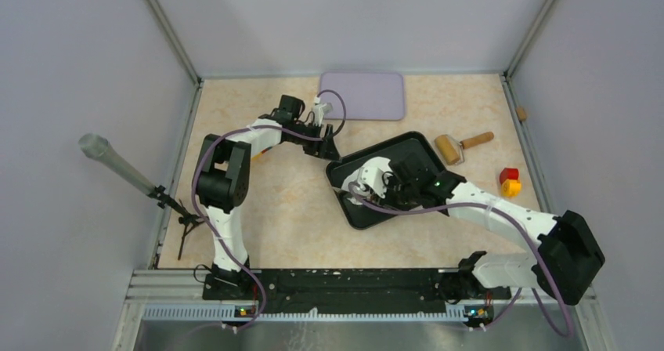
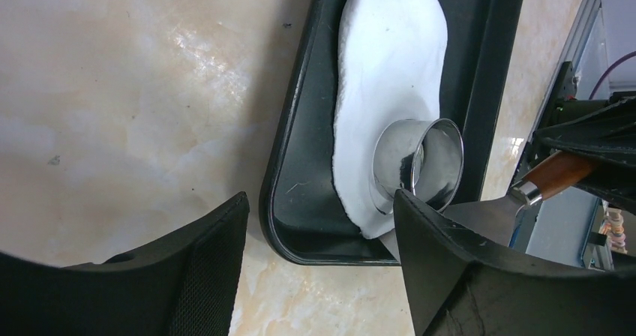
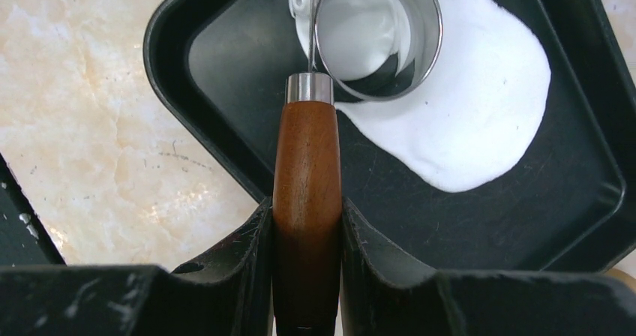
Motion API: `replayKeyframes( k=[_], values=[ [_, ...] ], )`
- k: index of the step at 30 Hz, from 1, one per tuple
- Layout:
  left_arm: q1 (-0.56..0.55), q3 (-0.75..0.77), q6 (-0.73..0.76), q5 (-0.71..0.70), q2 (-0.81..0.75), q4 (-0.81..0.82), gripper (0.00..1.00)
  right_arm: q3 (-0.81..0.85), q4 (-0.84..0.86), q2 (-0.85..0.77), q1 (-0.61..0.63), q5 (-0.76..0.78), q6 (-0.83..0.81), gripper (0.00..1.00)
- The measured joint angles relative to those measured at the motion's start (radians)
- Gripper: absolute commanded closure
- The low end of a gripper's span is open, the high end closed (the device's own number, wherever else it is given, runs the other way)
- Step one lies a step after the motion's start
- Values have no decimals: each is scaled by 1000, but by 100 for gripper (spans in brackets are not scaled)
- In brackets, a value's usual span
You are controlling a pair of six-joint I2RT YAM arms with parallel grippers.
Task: Roll out the dumpling wrappers from the dough
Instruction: Remove the dumpling wrapper from the work surface.
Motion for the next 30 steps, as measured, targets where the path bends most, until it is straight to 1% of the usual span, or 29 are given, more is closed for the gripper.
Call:
replayKeyframes(
  k=[11, 19, 23, 26, 30],
  values=[
    [0, 0, -20, 35, 0, 15, 31, 55, 56, 61, 79, 79, 29, 100],
    [0, -1, -37, 57, 0, 22, 34, 98, 72, 84, 99, 158, 29, 100],
    [0, -2, -44, 66, 0, 27, 29, 151, 34, 90, 105, 188, 14, 100],
    [0, -5, -51, 68, 0, 32, 26, 204, -28, 91, 105, 160, 3, 100],
    [0, -6, -58, 72, 0, 42, 27, 276, -127, 91, 107, 60, -4, 100]
  ],
)
